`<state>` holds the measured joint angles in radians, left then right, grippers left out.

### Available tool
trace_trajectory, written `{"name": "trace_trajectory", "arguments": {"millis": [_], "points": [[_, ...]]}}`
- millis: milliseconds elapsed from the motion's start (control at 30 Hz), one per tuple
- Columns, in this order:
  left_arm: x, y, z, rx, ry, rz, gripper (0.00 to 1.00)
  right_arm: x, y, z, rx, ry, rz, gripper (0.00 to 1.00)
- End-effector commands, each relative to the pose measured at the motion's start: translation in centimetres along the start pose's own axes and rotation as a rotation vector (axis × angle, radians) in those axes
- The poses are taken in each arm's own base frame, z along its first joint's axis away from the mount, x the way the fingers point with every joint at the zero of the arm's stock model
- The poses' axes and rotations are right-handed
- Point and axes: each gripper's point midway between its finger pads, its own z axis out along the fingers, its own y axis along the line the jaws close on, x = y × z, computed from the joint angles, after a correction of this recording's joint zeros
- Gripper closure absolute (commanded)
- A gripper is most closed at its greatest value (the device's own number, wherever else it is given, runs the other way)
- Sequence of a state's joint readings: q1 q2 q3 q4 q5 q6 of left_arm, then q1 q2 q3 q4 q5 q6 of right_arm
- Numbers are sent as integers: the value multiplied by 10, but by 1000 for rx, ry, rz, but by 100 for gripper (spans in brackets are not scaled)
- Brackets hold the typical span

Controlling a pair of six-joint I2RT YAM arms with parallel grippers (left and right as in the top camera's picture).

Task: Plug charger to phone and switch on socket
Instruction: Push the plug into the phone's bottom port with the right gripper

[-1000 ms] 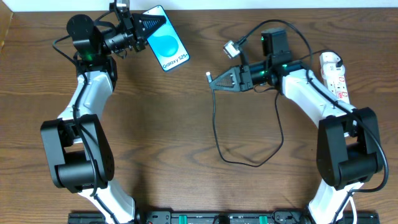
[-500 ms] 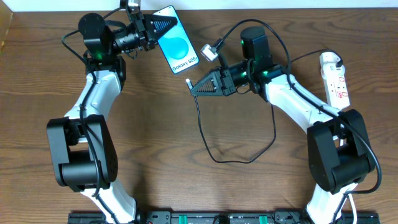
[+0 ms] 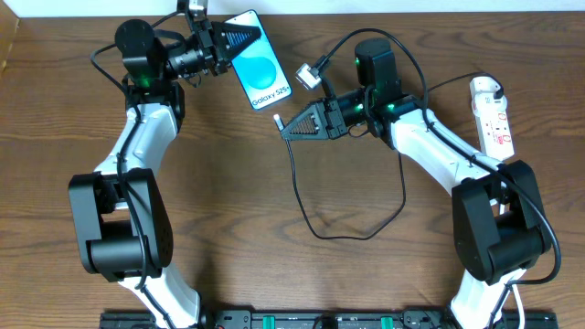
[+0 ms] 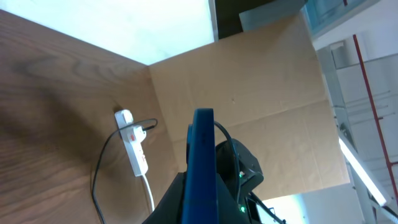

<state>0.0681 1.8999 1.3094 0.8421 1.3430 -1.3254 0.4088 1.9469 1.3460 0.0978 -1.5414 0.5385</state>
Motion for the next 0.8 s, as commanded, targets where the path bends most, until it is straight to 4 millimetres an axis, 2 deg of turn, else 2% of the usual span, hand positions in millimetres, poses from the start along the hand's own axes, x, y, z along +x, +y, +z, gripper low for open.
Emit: {"name": "trace_trajectory", "arguments": {"millis": [0, 433, 767], "points": [[6, -17, 1, 21, 42, 68, 93, -4, 15, -2, -16, 7, -34, 99], [18, -20, 15, 36, 80, 75, 93, -5, 15, -3, -15, 5, -34, 99], [20, -20, 15, 38, 97, 74, 93, -7, 13, -10, -6, -10, -33, 99]]}}
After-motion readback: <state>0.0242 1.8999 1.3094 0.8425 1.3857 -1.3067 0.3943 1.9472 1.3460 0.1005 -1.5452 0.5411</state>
